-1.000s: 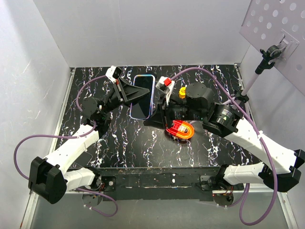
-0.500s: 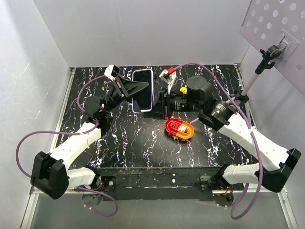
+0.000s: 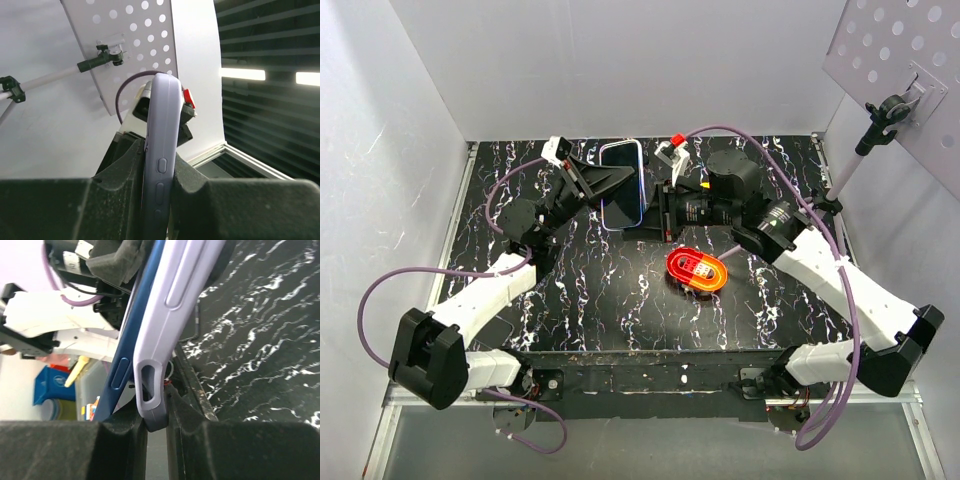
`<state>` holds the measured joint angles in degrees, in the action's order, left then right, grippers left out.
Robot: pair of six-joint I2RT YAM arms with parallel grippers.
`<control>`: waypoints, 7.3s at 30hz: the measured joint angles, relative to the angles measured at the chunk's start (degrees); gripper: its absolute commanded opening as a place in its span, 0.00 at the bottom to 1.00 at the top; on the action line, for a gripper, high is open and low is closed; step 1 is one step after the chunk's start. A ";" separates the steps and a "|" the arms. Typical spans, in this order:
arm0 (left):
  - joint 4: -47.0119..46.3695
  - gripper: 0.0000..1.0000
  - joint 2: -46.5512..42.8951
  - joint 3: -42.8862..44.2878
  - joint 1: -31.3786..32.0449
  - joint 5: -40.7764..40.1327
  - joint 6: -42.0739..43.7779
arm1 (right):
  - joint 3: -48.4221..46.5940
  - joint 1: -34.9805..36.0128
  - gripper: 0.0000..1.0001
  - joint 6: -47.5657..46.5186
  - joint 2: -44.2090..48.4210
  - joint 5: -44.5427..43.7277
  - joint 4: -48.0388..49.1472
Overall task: Take the phone out of the phone case
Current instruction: Remove the phone case from the phone.
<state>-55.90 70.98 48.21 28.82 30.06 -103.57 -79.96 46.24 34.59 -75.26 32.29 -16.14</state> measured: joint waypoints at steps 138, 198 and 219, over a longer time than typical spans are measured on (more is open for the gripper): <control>40.30 0.00 -13.73 -0.70 3.67 -5.51 25.97 | 20.44 0.70 0.48 22.69 17.14 -0.83 14.99; 27.91 0.00 -13.27 -4.63 0.07 -9.66 17.94 | 14.43 -2.84 0.27 28.59 2.21 4.37 24.30; 47.06 0.98 -19.93 0.70 6.60 -7.06 34.49 | 20.79 -5.07 0.01 34.34 2.21 5.95 36.57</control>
<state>-8.84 51.05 48.90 35.42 23.00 -69.08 -59.18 41.17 68.93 -73.06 38.24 20.43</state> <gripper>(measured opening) 0.973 0.130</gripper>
